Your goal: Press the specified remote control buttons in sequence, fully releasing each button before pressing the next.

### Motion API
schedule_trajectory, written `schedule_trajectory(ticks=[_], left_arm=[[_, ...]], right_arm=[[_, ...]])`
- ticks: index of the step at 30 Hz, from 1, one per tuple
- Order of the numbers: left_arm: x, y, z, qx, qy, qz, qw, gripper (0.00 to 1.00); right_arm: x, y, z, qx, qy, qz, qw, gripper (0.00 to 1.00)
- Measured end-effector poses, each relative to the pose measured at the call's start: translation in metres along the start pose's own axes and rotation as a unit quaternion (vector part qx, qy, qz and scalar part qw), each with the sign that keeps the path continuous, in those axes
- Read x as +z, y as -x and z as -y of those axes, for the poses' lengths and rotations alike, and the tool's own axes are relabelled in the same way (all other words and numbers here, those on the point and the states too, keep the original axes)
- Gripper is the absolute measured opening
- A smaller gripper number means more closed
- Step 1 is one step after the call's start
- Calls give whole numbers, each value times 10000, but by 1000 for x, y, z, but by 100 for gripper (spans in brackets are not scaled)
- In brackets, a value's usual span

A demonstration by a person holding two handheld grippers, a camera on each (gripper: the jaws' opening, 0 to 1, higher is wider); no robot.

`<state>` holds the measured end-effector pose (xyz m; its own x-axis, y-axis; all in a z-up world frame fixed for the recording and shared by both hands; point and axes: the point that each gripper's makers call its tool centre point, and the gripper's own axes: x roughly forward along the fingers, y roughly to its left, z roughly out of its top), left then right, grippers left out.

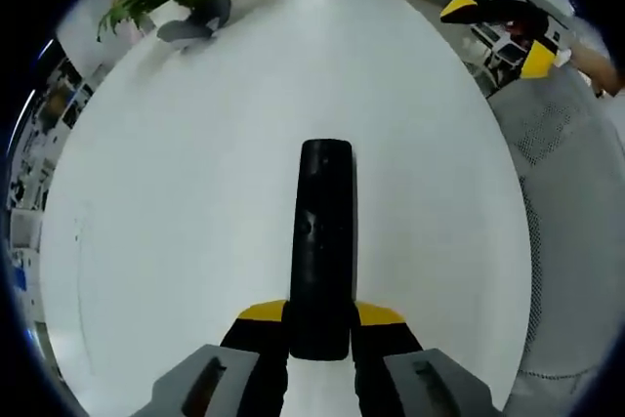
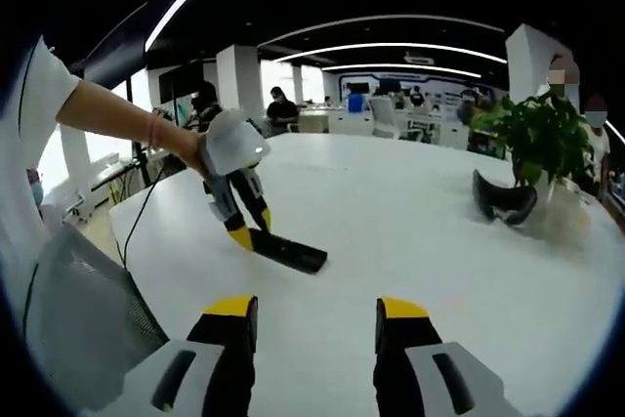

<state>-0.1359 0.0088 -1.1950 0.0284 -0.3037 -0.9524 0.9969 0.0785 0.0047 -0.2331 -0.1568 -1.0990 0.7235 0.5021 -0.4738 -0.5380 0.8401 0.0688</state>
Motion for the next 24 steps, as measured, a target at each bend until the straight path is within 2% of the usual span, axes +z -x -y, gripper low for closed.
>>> schedule_trajectory(ticks=[14,24], left_arm=[[-4,1,26,-17,-40,61,10000,23],[-4,1,44,-24,-106,-7,9999,23]], right_arm=[[-2,0,-1,5,52,-56,10000,45],[-3,-1,-1,13,51,-93,9999,45]])
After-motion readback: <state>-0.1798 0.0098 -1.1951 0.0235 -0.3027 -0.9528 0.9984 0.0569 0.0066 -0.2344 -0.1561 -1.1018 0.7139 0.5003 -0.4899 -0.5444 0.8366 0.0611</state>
